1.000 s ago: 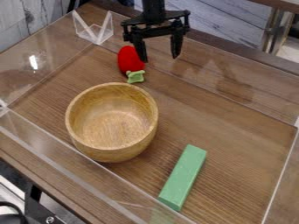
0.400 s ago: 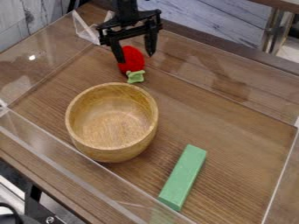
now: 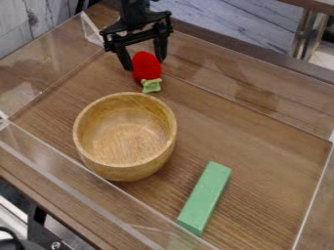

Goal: Move the red fruit to the right

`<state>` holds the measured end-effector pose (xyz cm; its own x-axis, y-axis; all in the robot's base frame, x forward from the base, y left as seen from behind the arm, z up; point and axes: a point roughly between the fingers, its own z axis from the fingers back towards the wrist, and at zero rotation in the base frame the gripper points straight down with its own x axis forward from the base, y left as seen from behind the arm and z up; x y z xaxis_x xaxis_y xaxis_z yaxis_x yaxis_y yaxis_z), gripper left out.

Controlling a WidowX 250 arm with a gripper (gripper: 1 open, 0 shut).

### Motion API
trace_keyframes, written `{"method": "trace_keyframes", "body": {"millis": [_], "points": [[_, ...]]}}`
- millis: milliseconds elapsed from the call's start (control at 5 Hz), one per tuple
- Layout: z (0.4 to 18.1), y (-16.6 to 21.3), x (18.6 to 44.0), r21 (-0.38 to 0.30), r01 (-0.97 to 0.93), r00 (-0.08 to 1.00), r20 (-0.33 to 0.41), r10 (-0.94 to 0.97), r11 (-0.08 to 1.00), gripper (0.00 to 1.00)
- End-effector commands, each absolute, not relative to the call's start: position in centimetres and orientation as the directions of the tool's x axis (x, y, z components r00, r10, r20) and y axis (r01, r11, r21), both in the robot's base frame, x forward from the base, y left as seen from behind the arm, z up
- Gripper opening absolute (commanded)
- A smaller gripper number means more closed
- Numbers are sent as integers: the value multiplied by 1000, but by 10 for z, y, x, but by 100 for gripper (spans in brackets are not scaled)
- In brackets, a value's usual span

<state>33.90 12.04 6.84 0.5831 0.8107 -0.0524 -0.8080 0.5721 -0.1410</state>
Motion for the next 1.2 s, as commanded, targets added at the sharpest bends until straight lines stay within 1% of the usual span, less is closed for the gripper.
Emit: {"method": "trace_keyframes", "body": {"millis": [0,400,600,800,1000], "points": [[82,128,347,-174,-807,574,-10,819,564,100],[97,137,345,-188,-815,560,-17,828,548,100],[112,142,343,-189,-809,571,-24,821,557,100],[122,145,341,-184,-804,580,-32,814,566,100],[111,129,342,-168,-770,628,-32,778,615,100]]}}
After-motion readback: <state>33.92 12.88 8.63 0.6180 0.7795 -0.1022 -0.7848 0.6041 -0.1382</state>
